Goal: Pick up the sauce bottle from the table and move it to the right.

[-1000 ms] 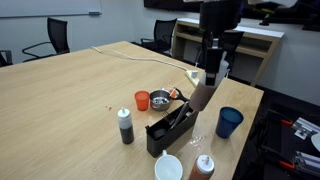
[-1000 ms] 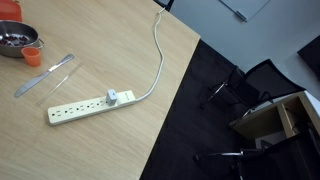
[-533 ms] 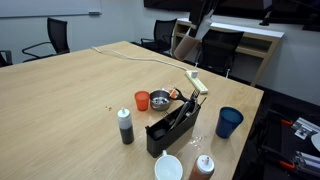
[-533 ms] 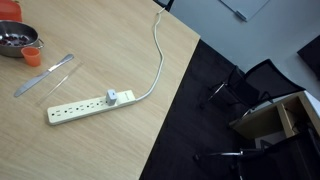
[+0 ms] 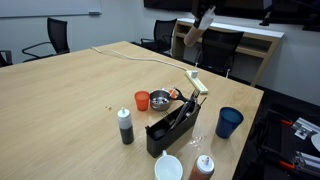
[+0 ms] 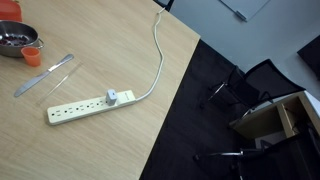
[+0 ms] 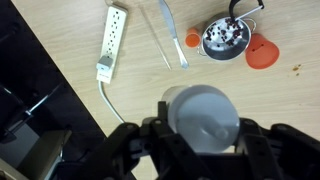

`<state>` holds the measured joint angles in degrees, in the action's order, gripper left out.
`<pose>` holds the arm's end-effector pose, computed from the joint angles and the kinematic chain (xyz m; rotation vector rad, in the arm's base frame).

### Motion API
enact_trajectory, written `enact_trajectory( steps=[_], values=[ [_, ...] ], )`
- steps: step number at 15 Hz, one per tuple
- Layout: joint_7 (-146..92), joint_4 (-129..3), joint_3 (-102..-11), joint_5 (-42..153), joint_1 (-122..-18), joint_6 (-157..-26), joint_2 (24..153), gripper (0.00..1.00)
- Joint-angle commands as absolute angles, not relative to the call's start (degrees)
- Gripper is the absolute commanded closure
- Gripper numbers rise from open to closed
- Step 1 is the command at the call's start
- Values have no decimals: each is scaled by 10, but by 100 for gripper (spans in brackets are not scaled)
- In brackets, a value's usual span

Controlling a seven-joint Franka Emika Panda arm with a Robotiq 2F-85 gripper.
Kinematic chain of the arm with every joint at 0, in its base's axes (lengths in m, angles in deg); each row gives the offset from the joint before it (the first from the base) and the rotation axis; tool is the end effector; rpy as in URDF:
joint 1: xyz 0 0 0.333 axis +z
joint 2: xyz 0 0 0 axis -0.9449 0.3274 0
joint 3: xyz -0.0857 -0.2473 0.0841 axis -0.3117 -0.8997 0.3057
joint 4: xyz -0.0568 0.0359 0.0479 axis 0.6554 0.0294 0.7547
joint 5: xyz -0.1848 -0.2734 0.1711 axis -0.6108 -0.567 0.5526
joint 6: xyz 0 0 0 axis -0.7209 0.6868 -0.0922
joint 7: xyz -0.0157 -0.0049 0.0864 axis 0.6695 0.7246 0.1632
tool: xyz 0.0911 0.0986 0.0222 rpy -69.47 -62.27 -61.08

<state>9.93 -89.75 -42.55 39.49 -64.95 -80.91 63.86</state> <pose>0.5127 0.1260 0.4539 2.8920 -0.4234 0.5141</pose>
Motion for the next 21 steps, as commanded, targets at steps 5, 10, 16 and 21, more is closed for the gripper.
enact_trajectory(
  steps=[5,10,16,21],
  values=[
    [195,-961,-459,408,-684,-881,665,73],
    [196,-993,-472,464,-678,-920,708,73],
    [184,-1047,-471,546,-668,-945,732,73],
    [190,-1060,-471,563,-653,-962,753,73]
  ],
)
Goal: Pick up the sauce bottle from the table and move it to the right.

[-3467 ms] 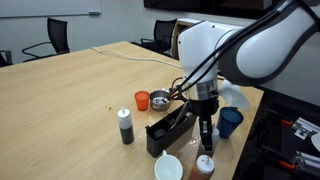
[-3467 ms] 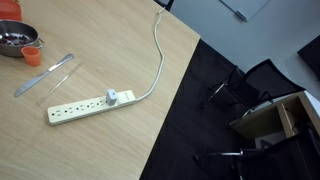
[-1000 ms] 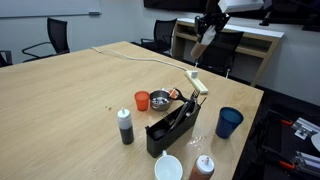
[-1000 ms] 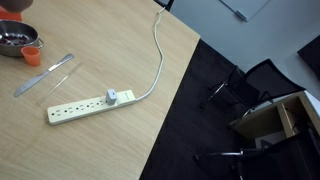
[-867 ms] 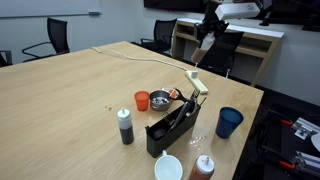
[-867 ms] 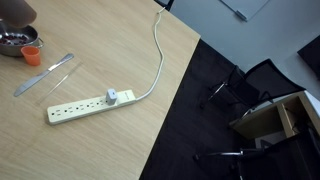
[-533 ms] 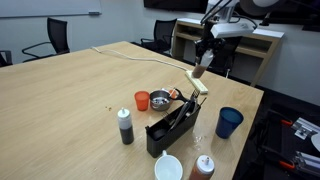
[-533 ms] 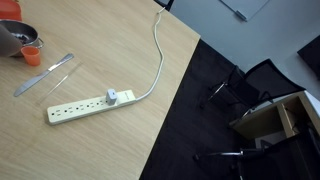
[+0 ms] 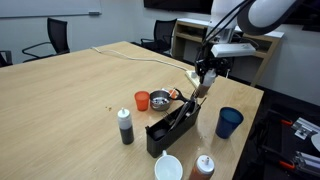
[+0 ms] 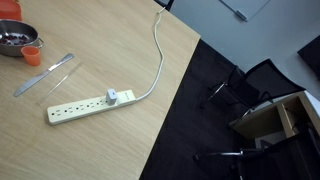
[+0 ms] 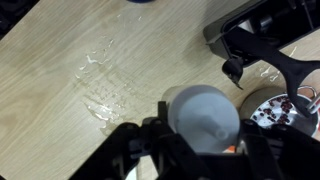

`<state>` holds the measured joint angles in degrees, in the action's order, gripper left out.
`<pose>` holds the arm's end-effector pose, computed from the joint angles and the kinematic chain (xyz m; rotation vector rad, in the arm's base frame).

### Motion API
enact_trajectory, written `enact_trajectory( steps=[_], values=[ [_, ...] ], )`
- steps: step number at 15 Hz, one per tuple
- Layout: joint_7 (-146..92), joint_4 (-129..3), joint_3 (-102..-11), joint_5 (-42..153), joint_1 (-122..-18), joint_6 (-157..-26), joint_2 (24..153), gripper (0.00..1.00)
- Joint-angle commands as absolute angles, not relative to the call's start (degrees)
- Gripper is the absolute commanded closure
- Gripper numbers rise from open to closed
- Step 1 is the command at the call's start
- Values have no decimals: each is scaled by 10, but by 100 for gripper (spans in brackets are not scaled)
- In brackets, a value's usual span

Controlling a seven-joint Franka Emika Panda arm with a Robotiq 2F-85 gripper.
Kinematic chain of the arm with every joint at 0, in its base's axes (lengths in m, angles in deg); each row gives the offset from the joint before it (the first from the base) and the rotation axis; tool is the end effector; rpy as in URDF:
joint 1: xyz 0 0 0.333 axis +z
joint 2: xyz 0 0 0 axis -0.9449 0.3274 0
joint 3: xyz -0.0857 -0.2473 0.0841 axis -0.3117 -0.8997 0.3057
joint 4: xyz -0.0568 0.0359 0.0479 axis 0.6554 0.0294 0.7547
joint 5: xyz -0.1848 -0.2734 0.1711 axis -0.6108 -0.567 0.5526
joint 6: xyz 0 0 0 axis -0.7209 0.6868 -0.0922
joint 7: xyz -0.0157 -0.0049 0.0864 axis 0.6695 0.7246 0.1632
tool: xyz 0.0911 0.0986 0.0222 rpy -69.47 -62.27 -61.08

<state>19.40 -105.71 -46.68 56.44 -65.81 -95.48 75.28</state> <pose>0.4795 0.0913 0.2512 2.9519 -1.0330 0.0209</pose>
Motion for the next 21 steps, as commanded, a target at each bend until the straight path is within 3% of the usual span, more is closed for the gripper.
enact_trajectory(
  steps=[1,13,21],
  values=[
    [190,-1059,-472,557,-651,-958,756,73],
    [68,-1137,-487,679,-665,-1085,773,73],
    [32,-1133,-503,717,-669,-1036,798,73]
  ],
)
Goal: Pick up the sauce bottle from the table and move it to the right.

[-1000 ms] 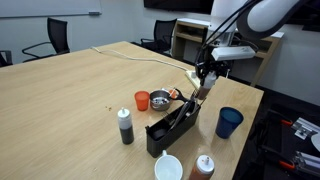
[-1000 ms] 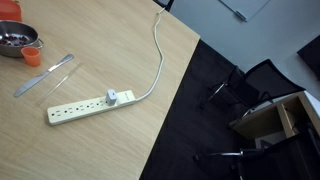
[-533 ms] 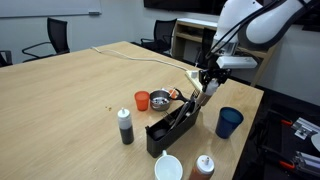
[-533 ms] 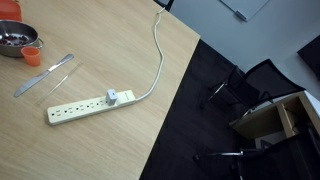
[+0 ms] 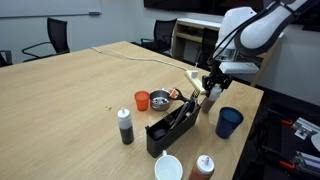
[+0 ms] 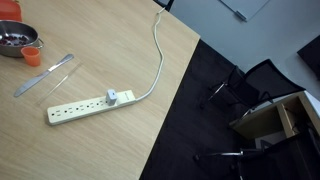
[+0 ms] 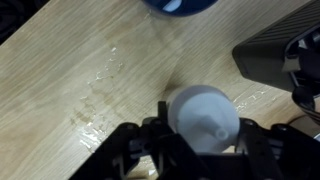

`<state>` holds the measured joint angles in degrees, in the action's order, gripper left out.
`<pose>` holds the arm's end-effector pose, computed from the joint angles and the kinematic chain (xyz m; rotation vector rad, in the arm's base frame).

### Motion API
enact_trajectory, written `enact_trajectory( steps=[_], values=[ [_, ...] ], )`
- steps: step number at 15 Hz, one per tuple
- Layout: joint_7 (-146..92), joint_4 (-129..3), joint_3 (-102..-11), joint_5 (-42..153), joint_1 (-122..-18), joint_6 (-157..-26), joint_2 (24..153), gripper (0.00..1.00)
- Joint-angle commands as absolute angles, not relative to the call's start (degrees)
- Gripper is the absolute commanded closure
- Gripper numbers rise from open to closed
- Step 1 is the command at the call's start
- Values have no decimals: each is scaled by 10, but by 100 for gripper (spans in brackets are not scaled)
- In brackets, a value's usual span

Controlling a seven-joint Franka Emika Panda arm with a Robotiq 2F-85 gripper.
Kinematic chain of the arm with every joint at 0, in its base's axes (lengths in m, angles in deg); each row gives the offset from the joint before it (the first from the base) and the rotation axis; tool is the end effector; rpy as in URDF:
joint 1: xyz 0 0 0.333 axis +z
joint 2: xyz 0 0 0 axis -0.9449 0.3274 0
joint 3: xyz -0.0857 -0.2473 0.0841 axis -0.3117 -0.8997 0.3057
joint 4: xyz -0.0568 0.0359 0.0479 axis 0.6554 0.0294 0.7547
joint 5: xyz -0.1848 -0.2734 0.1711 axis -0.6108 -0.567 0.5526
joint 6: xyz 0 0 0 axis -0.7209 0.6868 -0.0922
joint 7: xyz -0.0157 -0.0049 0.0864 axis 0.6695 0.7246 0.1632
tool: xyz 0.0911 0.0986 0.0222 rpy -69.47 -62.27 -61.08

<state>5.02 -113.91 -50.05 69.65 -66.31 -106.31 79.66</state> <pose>0.4465 0.0540 0.1796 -2.8778 1.0275 0.0957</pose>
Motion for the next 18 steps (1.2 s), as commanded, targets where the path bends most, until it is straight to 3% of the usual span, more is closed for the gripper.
enact_trajectory(
  steps=[1,2,3,4,6,9,11,12,13,18],
  values=[
    [32,-1132,-505,720,-670,-1031,801,73],
    [32,-1131,-506,725,-671,-1027,803,73],
    [34,-1130,-508,727,-671,-1022,804,61],
    [35,-1130,-509,731,-671,-1021,804,23],
    [35,-1130,-509,741,-670,-1025,803,21],
    [46,-1131,-513,720,-664,-1043,797,2],
    [64,-1130,-517,685,-658,-1042,783,0],
    [53,-1127,-511,709,-663,-1043,797,5],
    [57,-1126,-511,698,-663,-1043,793,0],
    [90,-1131,-513,644,-651,-1022,764,0]
  ],
)
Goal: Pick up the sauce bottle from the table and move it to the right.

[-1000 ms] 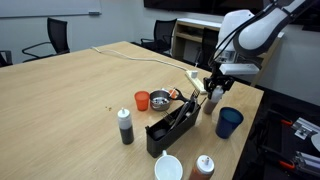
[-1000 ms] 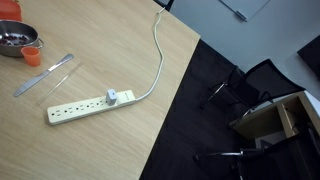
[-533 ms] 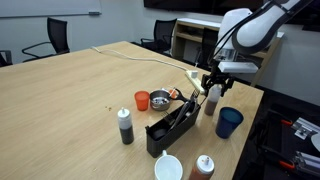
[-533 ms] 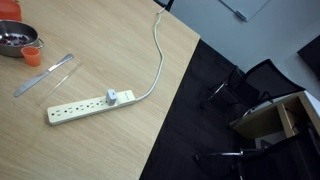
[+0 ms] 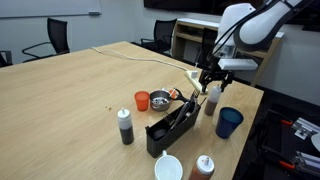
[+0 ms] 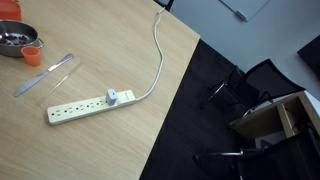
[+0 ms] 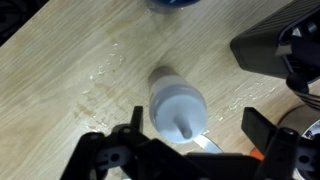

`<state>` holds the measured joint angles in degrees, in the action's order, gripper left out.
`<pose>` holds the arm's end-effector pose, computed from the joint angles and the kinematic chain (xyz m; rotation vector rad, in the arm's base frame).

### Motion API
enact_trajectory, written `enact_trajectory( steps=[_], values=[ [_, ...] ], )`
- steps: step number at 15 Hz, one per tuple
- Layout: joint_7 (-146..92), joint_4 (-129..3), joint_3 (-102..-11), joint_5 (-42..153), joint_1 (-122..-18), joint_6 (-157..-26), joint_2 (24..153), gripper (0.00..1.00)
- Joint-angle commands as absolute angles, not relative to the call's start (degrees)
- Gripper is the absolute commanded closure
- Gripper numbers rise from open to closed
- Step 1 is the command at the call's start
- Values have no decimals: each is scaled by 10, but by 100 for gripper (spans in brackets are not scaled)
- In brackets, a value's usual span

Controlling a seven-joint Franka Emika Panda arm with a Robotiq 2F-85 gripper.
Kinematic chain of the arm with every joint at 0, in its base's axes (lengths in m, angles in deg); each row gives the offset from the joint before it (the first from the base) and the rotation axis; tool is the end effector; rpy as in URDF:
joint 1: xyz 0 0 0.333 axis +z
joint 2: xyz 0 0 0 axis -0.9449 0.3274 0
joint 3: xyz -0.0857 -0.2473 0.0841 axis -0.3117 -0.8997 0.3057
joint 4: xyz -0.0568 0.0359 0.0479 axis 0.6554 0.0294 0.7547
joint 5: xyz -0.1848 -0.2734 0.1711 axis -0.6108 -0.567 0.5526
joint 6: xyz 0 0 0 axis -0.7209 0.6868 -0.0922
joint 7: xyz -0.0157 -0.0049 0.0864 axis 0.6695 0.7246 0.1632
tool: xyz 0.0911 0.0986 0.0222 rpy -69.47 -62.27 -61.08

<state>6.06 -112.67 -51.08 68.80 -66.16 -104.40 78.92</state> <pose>0.4534 0.0485 0.1899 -2.8727 1.0538 0.0914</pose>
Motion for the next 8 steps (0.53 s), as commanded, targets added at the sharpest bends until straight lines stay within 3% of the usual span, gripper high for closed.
enact_trajectory(
  steps=[1,8],
  values=[
    [99,-1131,-510,621,-645,-1013,753,0],
    [211,-1127,-429,453,-616,-843,616,0]
  ],
)
